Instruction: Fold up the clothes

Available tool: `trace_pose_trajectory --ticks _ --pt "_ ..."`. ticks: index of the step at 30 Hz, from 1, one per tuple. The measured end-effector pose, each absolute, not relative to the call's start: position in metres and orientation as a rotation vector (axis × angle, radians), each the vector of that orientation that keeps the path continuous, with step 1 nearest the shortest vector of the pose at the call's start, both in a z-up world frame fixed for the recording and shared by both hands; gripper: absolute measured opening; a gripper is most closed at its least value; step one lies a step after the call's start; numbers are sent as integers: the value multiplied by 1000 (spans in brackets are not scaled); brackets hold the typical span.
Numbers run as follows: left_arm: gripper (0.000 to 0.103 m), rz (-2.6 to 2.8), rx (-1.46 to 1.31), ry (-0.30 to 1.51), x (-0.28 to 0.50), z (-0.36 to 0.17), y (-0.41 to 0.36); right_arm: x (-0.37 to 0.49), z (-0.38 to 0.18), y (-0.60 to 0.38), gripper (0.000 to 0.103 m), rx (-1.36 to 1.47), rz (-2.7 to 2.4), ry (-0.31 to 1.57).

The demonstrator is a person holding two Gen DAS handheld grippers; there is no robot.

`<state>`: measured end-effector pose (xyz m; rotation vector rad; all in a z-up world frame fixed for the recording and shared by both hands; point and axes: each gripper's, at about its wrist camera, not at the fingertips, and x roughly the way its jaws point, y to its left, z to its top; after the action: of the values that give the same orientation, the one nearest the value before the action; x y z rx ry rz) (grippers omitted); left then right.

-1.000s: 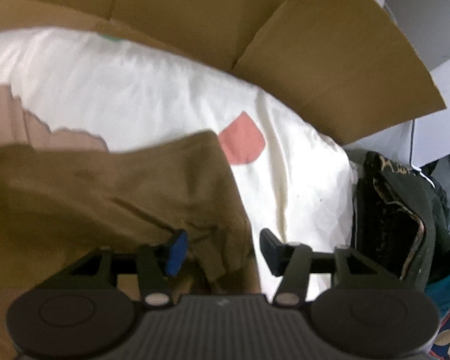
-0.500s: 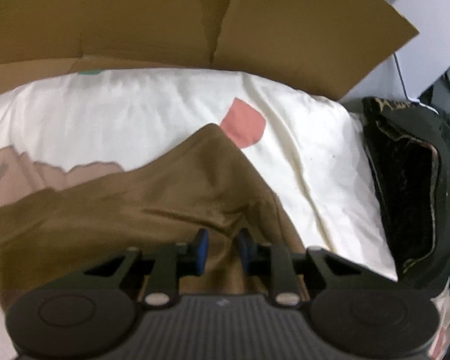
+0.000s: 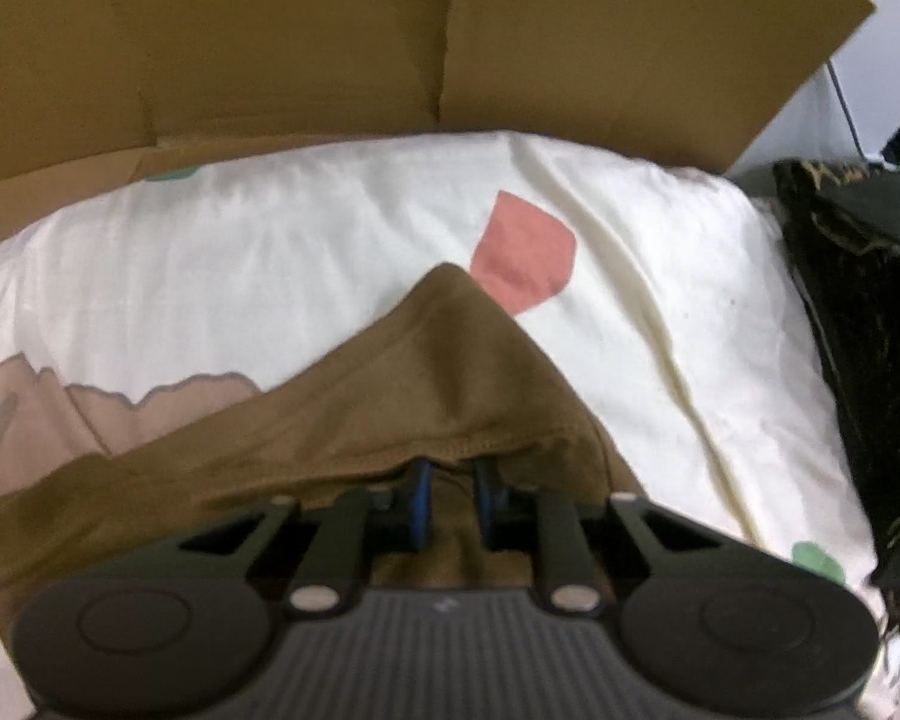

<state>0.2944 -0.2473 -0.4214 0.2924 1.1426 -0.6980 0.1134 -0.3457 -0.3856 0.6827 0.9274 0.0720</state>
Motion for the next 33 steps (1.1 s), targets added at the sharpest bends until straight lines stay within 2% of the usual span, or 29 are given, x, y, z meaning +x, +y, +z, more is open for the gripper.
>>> trace_pose_trajectory --ticks 3,5,9,11,15,19,24,30,33 --pt "22 -710 258 1132 300 -406 -235 117 -375 -344 16 647 78 899" --pt "36 -719 245 1127 304 -396 -224 119 -369 -344 17 619 73 884" --pt "43 -684 252 1116 318 -381 -189 123 -362 -348 19 597 52 870" --pt "54 -663 239 1117 323 -378 -171 125 -363 -349 19 595 55 875" --pt "57 -610 190 1119 331 -369 -133 133 -371 -341 19 548 80 905" --pt "66 -575 128 1146 330 -370 -96 138 -385 -330 19 481 75 961" --pt "66 -539 116 1185 331 -389 -67 143 -393 -326 21 408 14 1010" --pt "65 -511 -22 1190 343 -411 -42 152 -375 -328 21 337 39 1039" --pt "57 -536 -43 1206 352 -419 -39 158 -364 -329 21 355 53 1018"
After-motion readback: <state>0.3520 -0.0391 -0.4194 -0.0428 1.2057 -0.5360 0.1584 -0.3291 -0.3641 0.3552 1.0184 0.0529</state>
